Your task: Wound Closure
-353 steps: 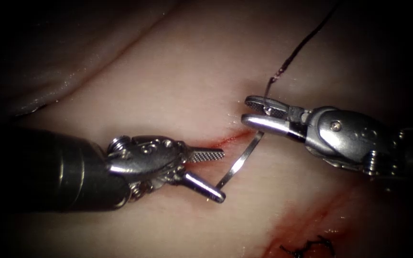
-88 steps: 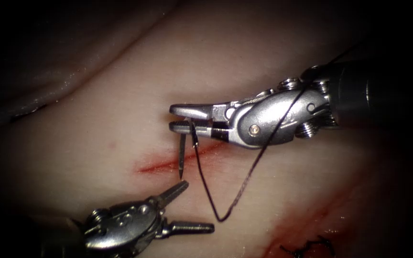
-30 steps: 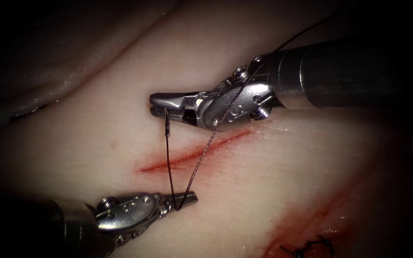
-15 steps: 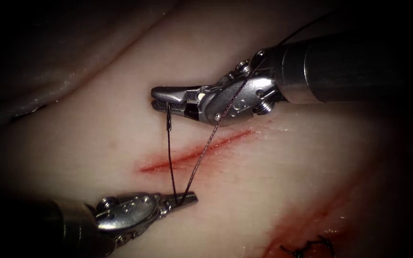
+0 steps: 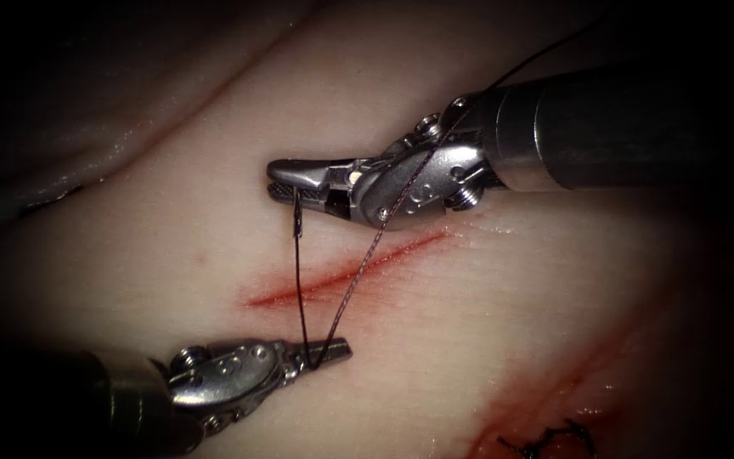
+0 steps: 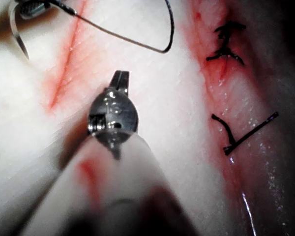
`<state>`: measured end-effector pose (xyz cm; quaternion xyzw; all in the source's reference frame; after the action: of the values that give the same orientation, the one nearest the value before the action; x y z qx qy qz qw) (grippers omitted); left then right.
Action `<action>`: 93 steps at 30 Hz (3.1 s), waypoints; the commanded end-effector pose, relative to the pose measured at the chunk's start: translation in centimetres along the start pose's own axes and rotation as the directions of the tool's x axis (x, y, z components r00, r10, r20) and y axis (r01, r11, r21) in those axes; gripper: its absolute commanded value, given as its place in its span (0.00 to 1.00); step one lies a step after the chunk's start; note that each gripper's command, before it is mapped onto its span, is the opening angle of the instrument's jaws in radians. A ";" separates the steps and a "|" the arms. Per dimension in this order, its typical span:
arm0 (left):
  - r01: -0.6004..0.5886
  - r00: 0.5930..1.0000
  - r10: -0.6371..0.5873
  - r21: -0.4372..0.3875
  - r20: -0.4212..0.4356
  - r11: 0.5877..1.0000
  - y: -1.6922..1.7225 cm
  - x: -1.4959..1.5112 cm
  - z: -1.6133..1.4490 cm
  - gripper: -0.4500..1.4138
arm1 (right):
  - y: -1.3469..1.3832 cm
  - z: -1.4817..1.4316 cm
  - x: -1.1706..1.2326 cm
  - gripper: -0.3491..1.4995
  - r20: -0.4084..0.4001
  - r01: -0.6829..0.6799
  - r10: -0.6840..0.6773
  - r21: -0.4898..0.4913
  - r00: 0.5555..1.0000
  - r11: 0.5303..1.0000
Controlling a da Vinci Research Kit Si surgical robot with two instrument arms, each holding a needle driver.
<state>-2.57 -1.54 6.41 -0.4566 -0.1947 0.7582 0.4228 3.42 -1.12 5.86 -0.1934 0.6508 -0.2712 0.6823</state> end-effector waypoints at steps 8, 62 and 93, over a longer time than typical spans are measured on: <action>0.000 1.000 0.000 -0.001 0.001 1.000 0.02 -0.08 0.07 0.20 | 0.07 0.14 0.12 0.00 -0.017 -0.016 0.015 -0.008 1.000 1.000; -0.006 1.000 0.006 -0.003 0.008 1.000 -0.12 -0.14 -0.25 0.17 | -1.45 0.07 -0.31 0.00 -0.054 -0.022 0.032 0.187 0.998 0.982; -0.003 1.000 0.003 0.010 0.007 1.000 -0.16 -0.15 -0.27 0.16 | -1.65 0.08 -0.47 0.00 0.011 -0.259 0.262 0.197 0.965 0.946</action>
<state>-2.18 -1.53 6.41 -0.4526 -0.1902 0.7615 0.4233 3.22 -2.06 7.18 -0.0357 0.6447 -0.2426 0.7240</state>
